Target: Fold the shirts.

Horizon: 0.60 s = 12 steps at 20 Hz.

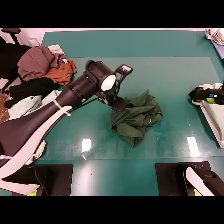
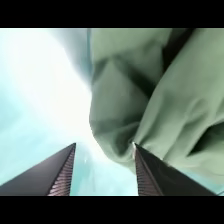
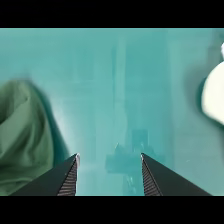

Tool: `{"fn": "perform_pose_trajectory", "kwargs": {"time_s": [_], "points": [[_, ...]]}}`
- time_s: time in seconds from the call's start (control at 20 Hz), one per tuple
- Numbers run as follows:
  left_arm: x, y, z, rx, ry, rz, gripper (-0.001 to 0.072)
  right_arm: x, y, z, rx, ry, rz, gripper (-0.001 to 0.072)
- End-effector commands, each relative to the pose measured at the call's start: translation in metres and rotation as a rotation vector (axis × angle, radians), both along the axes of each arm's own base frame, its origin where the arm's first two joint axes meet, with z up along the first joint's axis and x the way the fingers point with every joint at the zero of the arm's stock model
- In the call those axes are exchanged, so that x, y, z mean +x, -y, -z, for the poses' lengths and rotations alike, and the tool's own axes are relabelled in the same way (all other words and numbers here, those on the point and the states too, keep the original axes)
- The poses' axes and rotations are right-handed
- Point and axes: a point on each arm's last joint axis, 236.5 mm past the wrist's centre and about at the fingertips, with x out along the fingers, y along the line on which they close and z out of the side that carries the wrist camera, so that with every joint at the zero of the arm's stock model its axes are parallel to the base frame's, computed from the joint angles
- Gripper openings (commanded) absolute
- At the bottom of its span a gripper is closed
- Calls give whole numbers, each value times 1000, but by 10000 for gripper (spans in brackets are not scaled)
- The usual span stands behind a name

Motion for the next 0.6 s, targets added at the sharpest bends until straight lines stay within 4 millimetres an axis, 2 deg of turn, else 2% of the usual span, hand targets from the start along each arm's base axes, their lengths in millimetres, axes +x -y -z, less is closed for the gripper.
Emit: {"fn": "perform_pose_trajectory", "kwargs": {"time_s": [0.0,0.15,0.25,0.3,0.35,0.4,0.5,0.55], "points": [[3,6,-29,-83,58,-11,441,-9,-27,23,27,-56,-67,439],[-9,4,-27,-70,18,22,440,-35,-62,55,185,-229,-107,439],[-15,6,-32,-90,6,38,439,-50,-87,65,342,-334,-184,440],[-19,8,-35,-104,-4,41,416,-48,-97,64,425,-338,-212,440],[-28,12,-37,-133,-31,53,349,-42,-102,63,489,-331,-201,440],[-44,21,-39,-180,-76,93,296,-36,-102,64,534,-325,-174,440],[-85,34,-30,-257,-198,170,295,-35,-98,70,577,-355,-151,440],[-103,34,-18,-262,-243,194,296,-39,-100,74,586,-379,-156,440]]}}
